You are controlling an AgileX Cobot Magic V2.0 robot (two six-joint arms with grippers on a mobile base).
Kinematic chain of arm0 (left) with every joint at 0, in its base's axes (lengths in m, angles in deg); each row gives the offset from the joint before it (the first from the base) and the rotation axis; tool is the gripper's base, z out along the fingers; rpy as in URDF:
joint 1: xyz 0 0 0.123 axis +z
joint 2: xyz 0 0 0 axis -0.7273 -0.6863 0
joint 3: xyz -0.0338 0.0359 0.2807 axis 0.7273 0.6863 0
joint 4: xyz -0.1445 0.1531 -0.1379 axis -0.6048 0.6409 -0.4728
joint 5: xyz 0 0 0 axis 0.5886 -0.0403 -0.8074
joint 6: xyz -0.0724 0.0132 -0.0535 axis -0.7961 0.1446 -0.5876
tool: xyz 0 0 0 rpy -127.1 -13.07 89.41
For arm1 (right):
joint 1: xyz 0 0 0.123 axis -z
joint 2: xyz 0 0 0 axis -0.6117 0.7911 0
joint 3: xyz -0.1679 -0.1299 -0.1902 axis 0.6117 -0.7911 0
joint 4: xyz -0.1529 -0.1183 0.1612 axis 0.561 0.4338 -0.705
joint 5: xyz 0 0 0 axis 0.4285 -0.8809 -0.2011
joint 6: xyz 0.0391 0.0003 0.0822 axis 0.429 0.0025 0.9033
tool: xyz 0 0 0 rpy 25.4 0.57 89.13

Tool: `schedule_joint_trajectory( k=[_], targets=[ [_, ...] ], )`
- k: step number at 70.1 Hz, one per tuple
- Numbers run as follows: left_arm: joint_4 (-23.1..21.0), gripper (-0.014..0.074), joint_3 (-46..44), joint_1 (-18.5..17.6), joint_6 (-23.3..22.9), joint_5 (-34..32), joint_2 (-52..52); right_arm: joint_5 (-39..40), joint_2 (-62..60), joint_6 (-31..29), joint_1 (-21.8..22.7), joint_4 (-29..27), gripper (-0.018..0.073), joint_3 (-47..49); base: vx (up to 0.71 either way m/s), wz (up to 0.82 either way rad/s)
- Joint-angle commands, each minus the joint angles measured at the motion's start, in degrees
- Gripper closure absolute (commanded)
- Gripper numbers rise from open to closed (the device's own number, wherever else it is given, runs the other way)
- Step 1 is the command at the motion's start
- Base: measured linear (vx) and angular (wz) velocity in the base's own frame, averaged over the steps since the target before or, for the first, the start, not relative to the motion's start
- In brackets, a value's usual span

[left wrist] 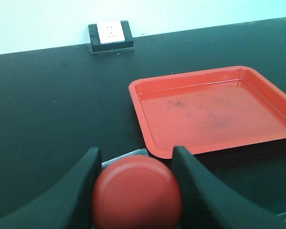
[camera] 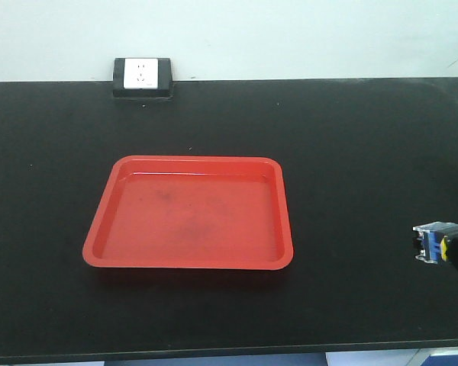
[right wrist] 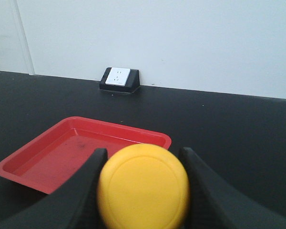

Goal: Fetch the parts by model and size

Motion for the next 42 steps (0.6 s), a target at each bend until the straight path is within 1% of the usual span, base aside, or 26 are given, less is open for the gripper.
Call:
schedule_joint_trajectory(
  k=[1,42],
  targets=[
    [-0.07,0.0603,-1.46,-0.10,-0.17,-4.54,-0.83,4.85,0.48,-0.47,0.28,0.19,0.0569,1.64,0.02,0.00],
    [-0.07,0.0603,-1.46,-0.10,-0.17,-4.54,-0.83,4.85,0.48,-0.47,0.28,0.19,0.0569,1.64,0.03,0.00]
  ],
)
